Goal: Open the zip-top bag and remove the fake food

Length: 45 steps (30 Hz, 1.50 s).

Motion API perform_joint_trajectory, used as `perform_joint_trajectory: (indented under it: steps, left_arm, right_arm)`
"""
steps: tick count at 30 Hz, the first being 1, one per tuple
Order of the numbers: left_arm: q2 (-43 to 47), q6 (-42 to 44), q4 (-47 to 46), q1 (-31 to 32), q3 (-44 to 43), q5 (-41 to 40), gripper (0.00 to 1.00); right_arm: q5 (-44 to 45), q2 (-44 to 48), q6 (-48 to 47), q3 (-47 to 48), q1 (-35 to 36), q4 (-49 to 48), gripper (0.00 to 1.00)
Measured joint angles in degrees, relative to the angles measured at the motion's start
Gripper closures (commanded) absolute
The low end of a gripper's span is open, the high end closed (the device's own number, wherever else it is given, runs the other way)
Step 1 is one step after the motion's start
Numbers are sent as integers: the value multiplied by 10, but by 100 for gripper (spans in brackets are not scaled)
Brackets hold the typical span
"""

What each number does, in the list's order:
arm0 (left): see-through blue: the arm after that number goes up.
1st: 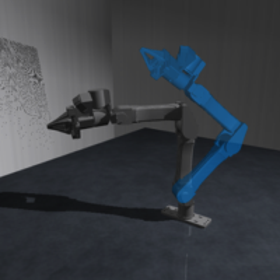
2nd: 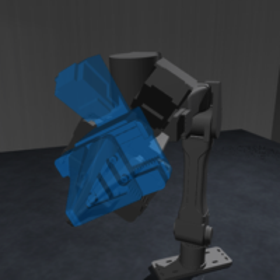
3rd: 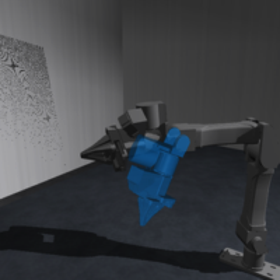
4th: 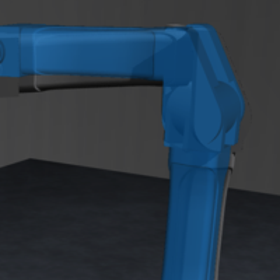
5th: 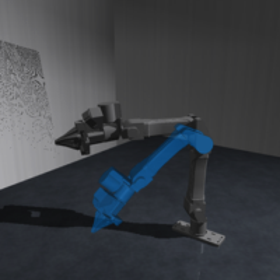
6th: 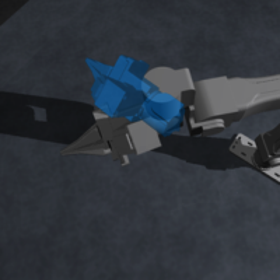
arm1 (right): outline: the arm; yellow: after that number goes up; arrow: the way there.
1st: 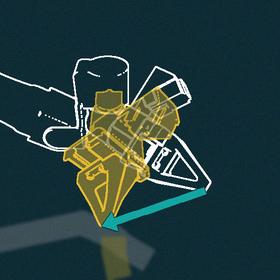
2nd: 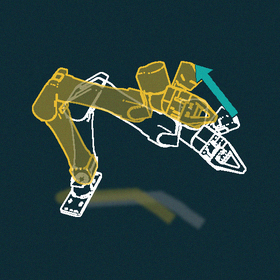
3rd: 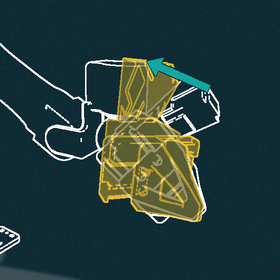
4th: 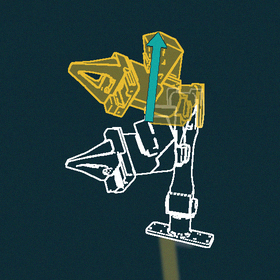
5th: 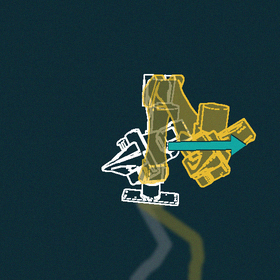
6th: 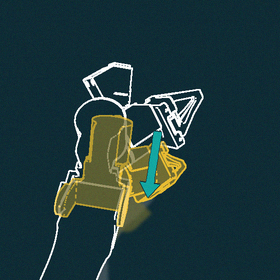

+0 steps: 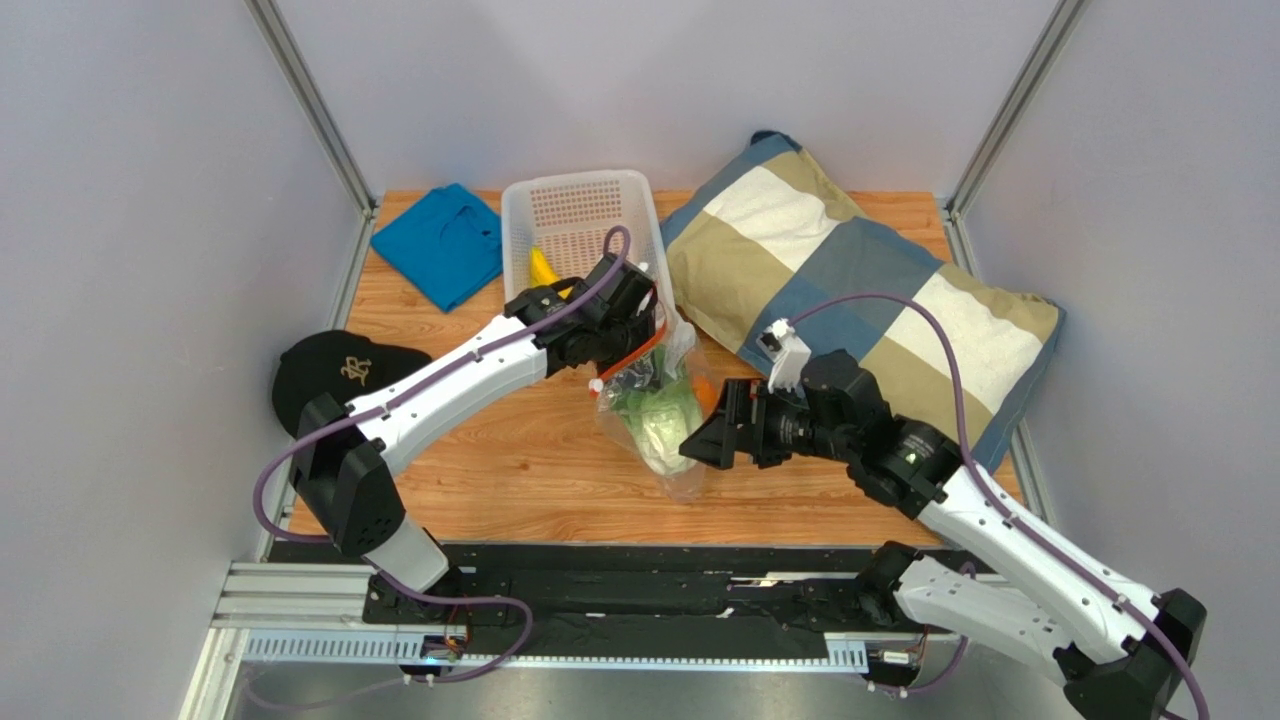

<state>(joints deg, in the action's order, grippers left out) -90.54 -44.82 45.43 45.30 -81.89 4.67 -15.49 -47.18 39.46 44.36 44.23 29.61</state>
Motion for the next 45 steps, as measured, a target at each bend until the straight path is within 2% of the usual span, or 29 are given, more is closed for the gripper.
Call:
perform_joint_trajectory:
  steps: [4,8,15,20,26,27,29,30,31,32,37,45]
  left_arm:
    - [0,-8,1,-2,0,-4,100]
    - [0,-24,2,-7,-1,-3,100]
    - [0,-47,11,-16,-14,-3,100]
    - [0,-66,11,-18,-14,6,100]
    - [2,-71,2,-19,-14,22,100]
    - [4,-70,-1,-19,-13,23,100]
    - [9,-65,-9,-19,-7,23,100]
    - [13,-62,-16,-19,-1,22,100]
    - [20,-58,-25,-18,9,22,100]
    - [30,-52,-37,-17,24,21,100]
    - [79,-13,-79,4,67,-14,100]
    - [153,39,-121,19,79,-86,100]
  right_arm:
    - [-17,-51,-12,46,12,11,0]
    - [-11,-45,-30,40,41,12,1]
    - [1,-6,-34,-105,44,-20,2]
    - [6,-35,-32,-172,45,-68,5]
    - [8,-60,-31,-173,49,-148,33]
    - [6,-60,-28,-173,49,-162,47]
    - [0,-60,-23,-174,51,-184,65]
    - [-1,-60,-19,-174,51,-194,85]
    - [-2,-61,-15,-175,51,-204,95]
    - [-2,-62,-9,-177,52,-217,100]
    - [5,-75,26,-198,52,-252,100]
    - [59,-63,67,-231,52,-246,100]
